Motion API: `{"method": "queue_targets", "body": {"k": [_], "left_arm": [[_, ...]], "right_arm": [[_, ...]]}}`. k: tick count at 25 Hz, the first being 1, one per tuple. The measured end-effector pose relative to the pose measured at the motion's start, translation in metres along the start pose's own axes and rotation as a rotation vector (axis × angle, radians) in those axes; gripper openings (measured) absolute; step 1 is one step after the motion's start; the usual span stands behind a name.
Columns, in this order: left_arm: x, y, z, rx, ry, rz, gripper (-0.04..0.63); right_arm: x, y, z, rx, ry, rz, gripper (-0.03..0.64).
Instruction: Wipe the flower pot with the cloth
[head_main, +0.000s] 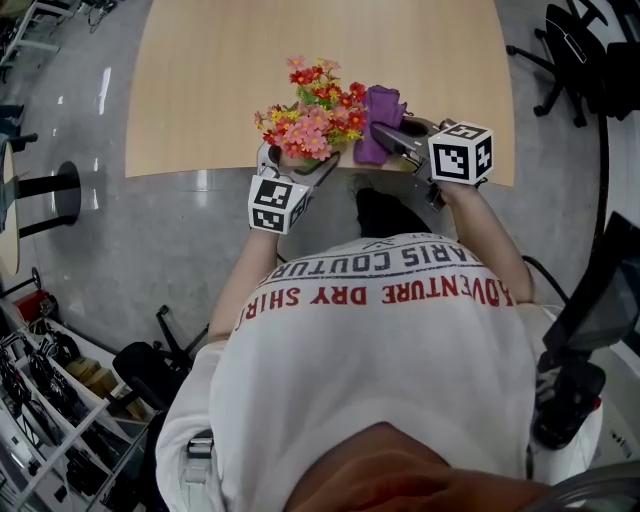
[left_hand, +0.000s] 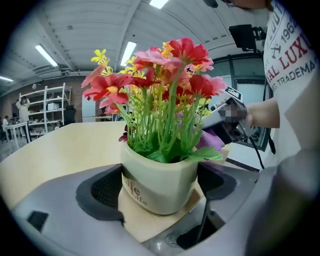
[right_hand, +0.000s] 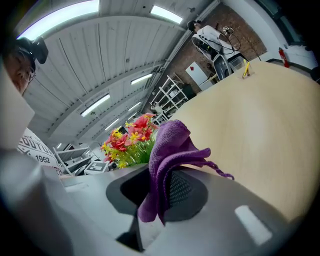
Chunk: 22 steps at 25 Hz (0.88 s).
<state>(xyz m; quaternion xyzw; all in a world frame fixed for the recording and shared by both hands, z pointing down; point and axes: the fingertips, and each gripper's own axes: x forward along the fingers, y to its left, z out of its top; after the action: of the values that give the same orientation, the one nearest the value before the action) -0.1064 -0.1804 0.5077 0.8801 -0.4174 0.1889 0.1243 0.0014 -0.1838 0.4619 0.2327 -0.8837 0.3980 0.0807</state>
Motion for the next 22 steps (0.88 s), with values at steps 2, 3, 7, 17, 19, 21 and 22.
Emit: {"method": "queue_targets", "body": {"k": [2, 3, 7, 17, 19, 21, 22], "left_arm": [[-0.003, 0.002, 0.000, 0.013, -0.002, -0.020, 0.479], [-0.005, 0.003, 0.000, 0.017, -0.007, -0.026, 0.478], [-0.008, 0.003, 0.001, 0.015, -0.020, -0.035, 0.479], [0.033, 0.004, 0.002, 0.025, 0.005, -0.057, 0.478], [0.033, 0.003, 0.002, 0.028, 0.014, -0.064, 0.479], [0.033, 0.003, 0.002, 0.031, 0.017, -0.073, 0.479], [0.032, 0.004, 0.002, 0.033, 0.019, -0.076, 0.479]], "right_arm": [[0.007, 0.007, 0.004, -0.004, 0.003, 0.021, 0.044], [0.011, 0.010, 0.005, -0.006, 0.005, 0.031, 0.044], [0.023, 0.015, 0.005, -0.006, 0.022, 0.061, 0.044], [0.053, -0.037, 0.007, -0.016, 0.122, 0.040, 0.043], [0.056, -0.047, 0.000, -0.042, 0.180, -0.015, 0.043], [0.061, -0.055, -0.007, -0.071, 0.240, -0.072, 0.043], [0.063, -0.059, -0.011, -0.080, 0.268, -0.096, 0.043]]}}
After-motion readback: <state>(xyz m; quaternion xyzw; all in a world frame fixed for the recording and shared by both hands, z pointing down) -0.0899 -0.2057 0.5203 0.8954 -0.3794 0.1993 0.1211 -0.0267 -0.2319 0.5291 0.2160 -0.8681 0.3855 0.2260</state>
